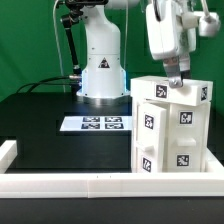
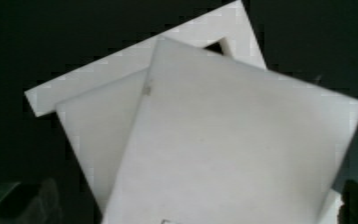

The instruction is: Assemble cabinet

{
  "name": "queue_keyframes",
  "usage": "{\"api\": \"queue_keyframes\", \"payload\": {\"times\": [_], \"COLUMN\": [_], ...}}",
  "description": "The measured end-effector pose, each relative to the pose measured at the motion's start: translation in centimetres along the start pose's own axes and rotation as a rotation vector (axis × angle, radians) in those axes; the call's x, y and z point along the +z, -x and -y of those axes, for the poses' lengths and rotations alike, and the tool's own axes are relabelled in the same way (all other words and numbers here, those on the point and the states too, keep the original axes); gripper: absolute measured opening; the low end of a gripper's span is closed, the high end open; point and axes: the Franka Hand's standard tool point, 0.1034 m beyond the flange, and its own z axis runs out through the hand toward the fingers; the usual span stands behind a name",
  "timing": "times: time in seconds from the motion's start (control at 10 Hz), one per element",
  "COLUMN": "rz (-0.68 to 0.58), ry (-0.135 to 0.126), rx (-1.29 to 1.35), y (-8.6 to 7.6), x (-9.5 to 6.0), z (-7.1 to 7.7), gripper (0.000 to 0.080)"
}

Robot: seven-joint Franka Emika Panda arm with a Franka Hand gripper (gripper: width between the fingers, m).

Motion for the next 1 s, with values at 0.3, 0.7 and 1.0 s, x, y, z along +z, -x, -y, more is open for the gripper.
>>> {"api": "queue_keyframes", "payload": {"times": [0.3, 0.7, 1.0], "rz": [0.039, 0.034, 0.011], "ry": [-0.008, -0.005, 0.020], "rx": [0.027, -0.095, -0.594], "y": [0.65, 0.58, 0.90], "x": [-0.88, -0.67, -0.71], "z": [0.29, 0.16, -0.07], "gripper": [0.0797, 0.0797, 0.0797]}}
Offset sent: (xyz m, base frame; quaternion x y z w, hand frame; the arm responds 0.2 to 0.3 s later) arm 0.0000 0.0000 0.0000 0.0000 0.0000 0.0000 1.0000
